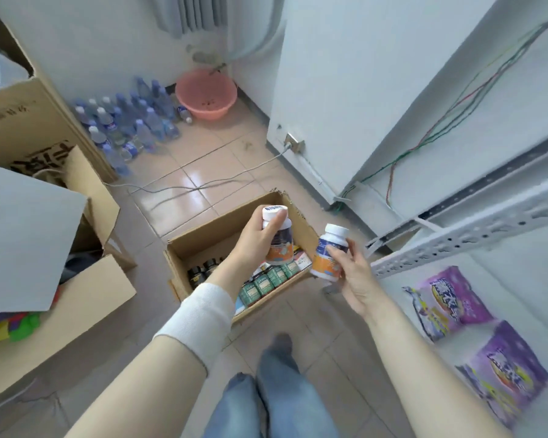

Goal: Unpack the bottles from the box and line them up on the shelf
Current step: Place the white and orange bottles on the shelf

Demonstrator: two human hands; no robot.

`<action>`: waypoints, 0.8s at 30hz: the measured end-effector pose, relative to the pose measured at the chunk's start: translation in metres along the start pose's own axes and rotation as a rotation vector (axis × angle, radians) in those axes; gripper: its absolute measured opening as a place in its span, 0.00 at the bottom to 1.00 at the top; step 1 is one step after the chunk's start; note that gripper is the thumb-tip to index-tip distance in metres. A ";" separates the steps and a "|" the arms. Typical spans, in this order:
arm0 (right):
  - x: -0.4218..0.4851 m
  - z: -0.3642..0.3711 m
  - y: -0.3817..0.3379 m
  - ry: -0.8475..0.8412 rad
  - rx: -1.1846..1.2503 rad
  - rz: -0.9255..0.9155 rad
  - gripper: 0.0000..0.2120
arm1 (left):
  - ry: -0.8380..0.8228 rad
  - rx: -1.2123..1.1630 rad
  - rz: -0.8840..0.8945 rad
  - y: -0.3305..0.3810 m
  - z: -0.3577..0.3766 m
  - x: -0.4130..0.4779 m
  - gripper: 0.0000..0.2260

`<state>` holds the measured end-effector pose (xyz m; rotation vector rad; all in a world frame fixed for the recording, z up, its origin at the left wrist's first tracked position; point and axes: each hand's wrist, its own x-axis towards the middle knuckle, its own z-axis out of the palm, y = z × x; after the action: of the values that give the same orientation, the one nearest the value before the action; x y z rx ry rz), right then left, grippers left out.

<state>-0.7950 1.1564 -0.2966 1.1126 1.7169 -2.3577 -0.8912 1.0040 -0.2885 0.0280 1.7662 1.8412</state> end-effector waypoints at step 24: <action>-0.367 -0.311 -0.152 0.215 0.095 -0.578 0.43 | -0.828 0.122 0.400 0.186 0.421 -0.212 0.19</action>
<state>-0.4193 1.3392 -0.0138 1.0167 2.2816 -2.7413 -0.6192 1.3066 0.0125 1.0928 1.3079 1.6017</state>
